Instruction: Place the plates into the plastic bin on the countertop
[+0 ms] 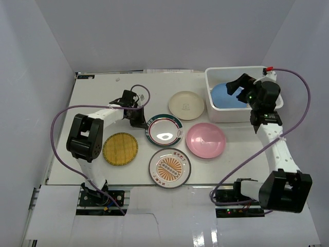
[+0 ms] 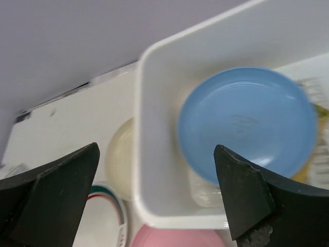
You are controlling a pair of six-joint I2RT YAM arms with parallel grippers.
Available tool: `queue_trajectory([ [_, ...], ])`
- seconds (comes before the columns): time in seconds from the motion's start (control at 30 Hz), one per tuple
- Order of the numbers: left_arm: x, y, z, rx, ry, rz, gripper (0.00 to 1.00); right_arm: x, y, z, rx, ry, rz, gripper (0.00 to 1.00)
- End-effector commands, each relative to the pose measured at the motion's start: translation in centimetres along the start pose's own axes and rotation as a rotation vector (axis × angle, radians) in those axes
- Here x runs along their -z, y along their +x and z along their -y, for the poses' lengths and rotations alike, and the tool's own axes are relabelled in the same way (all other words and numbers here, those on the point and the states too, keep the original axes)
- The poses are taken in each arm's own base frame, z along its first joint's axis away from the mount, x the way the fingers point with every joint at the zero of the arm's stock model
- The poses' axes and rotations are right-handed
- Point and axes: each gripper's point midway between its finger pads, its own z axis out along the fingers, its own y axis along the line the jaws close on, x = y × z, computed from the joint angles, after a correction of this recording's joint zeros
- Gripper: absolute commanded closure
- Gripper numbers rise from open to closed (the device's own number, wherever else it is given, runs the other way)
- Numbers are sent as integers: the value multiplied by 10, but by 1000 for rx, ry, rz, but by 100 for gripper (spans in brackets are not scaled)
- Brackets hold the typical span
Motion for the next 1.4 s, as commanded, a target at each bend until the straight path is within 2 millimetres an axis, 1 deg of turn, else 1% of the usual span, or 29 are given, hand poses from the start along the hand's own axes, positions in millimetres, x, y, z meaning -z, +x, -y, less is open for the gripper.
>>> queue_trajectory([
  [0.0, 13, -24, -6, -29, -83, 96, 100, 19, 32, -77, 74, -291, -53, 3],
  [0.03, 23, -32, -5, -30, -85, 134, 100, 25, 61, -99, 96, -365, -118, 4],
  [0.1, 35, -45, -7, -7, -86, 201, 100, 38, 103, -132, 164, -504, -227, 2],
  [0.17, 60, -64, 5, 5, -44, 308, 100, 41, 135, -143, 189, -550, -323, 2],
  [0.23, 74, -68, 11, 15, 9, 356, 100, 42, 165, -156, 215, -601, -405, 10],
  [0.27, 92, -76, 23, 9, 53, 416, 100, 42, 172, -161, 219, -612, -430, 10],
  [0.33, 103, -74, 36, -1, 111, 430, 100, 41, 195, -171, 225, -657, -508, 10],
  [0.4, 121, -75, 48, -9, 157, 465, 100, 36, 199, -182, 232, -679, -521, 10],
  [0.43, 124, -71, 52, -12, 180, 462, 100, 30, 209, -183, 235, -678, -549, 10],
  [0.5, 138, -68, 61, -13, 225, 482, 100, 21, 213, -187, 226, -677, -562, 10],
  [0.53, 142, -66, 65, -13, 245, 484, 100, 15, 225, -183, 218, -668, -594, 10],
  [0.63, 150, -53, 76, -11, 326, 470, 100, 4, 240, -182, 198, -666, -639, 10],
  [0.73, 154, -43, 83, -13, 388, 446, 100, 6, 247, -184, 166, -694, -658, 9],
  [0.77, 154, -41, 84, -13, 401, 442, 100, 6, 243, -190, 160, -723, -631, 4],
  [0.8, 157, -39, 87, -16, 427, 432, 100, 7, 244, -189, 144, -721, -632, 9],
  [0.83, 161, -38, 89, -17, 441, 436, 100, 7, 240, -191, 144, -722, -616, 21],
  [0.9, 167, -39, 93, -17, 475, 438, 100, 7, 231, -193, 135, -711, -586, 71],
  [0.93, 170, -40, 94, -18, 478, 443, 96, 10, 219, -195, 125, -713, -555, 92],
  [0.97, 169, -38, 93, -29, 469, 435, 85, 10, 209, -197, 123, -716, -518, 92],
  [1.0, 170, -40, 92, -37, 458, 438, 63, 7, 196, -193, 118, -685, -475, 92],
  [1.07, 163, -33, 82, -41, 412, 408, 39, 8, 161, -190, 100, -653, -384, 92],
  [1.1, 158, -27, 77, -36, 392, 392, 30, 2, 139, -175, 78, -611, -334, 92],
  [1.13, 153, -17, 71, -21, 370, 364, 18, 6, 113, -171, 46, -595, -279, 92],
  [1.17, 153, -11, 69, -21, 366, 354, 14, 4, 97, -159, 26, -564, -244, 92],
  [1.2, 151, -2, 69, -20, 370, 336, 13, -4, 71, -129, -6, -481, -188, 92],
  [1.23, 141, 16, 64, -5, 370, 285, 11, -2, 52, -114, -40, -436, -147, 92],
  [1.27, 138, 25, 64, -6, 368, 268, 10, -5, 40, -95, -60, -381, -118, 92],
  [1.3, 135, 37, 69, -30, 371, 243, 10, -7, 19, -59, -90, -292, -70, 92],
  [1.37, 123, 59, 66, -31, 343, 190, 10, -7, 7, -24, -133, -188, -24, 92],
])
